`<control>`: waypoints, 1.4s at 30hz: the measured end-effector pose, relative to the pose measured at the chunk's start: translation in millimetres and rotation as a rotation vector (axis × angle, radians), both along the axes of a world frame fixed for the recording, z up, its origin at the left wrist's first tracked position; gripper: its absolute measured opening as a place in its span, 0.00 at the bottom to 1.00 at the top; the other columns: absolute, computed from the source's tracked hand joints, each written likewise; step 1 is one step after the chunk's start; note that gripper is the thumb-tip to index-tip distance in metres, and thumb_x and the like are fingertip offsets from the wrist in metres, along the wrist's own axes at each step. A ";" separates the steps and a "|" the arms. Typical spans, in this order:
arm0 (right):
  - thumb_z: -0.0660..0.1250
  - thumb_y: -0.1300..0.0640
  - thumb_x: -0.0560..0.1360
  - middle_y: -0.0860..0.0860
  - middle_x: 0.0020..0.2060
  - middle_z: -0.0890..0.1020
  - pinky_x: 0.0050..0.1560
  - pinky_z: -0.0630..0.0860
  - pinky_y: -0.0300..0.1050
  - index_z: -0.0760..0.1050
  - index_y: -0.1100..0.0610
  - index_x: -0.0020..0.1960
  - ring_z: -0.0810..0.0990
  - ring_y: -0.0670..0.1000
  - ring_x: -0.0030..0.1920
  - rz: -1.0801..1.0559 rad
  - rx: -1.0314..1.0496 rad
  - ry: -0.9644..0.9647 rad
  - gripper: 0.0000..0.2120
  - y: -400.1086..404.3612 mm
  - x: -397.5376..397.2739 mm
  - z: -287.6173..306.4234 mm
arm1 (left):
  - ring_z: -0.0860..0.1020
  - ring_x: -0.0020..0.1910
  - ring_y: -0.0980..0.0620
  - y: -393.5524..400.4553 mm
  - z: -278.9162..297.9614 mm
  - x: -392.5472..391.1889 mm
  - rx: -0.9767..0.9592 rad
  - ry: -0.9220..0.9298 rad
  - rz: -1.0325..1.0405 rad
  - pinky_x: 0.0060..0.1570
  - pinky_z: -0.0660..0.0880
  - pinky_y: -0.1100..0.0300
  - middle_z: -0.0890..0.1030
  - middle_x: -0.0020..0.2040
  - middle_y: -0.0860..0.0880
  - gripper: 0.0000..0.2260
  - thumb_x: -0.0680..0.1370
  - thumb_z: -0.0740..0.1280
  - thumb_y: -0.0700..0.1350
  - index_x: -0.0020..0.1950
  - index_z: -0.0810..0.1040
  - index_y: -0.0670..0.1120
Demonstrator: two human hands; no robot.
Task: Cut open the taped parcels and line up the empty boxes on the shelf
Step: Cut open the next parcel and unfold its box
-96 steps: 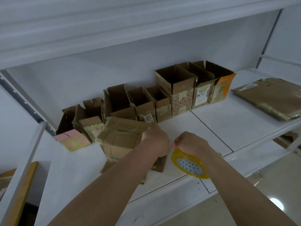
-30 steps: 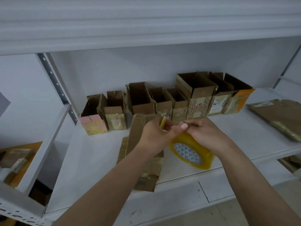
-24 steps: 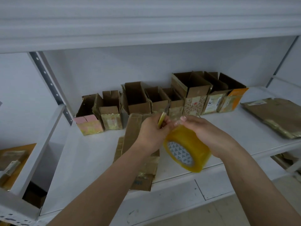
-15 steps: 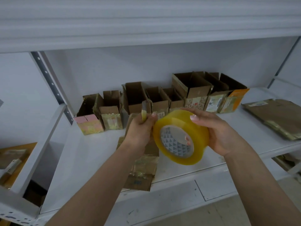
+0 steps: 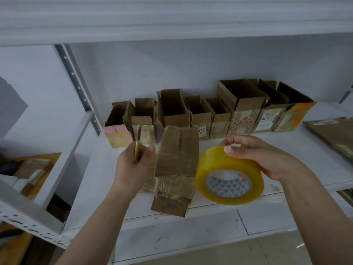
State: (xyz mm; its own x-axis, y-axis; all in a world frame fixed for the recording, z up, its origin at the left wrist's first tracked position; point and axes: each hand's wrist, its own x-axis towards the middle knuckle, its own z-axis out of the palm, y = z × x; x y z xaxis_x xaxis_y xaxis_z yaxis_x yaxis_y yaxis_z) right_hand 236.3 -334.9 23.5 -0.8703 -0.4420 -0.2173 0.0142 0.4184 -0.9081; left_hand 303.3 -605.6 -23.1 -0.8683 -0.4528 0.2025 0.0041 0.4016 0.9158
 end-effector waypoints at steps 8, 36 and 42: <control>0.71 0.30 0.59 0.51 0.43 0.83 0.50 0.81 0.53 0.77 0.50 0.47 0.82 0.52 0.44 -0.096 0.424 0.086 0.28 -9.1 5.3 -9.0 | 0.68 0.26 0.56 -14.3 -24.8 18.6 -0.052 -0.018 0.121 0.27 0.65 0.69 0.74 0.33 0.36 0.16 0.79 0.67 0.48 0.37 0.72 0.38; 0.71 0.39 0.72 0.50 0.46 0.79 0.42 0.75 0.43 0.75 0.52 0.50 0.78 0.48 0.46 -0.028 0.550 -0.058 0.18 -60.5 -15.9 -77.8 | 0.62 0.26 0.54 -20.3 -97.7 11.9 0.618 -0.374 0.081 0.26 0.60 0.62 0.70 0.31 0.49 0.14 0.80 0.66 0.49 0.41 0.72 0.41; 0.70 0.40 0.73 0.50 0.44 0.79 0.42 0.75 0.43 0.76 0.52 0.49 0.79 0.48 0.45 -0.020 0.527 -0.059 0.16 -63.4 -18.8 -81.4 | 0.60 0.22 0.57 -10.4 -100.6 9.3 0.969 -0.466 0.028 0.18 0.55 0.65 0.68 0.30 0.48 0.14 0.82 0.62 0.45 0.37 0.69 0.43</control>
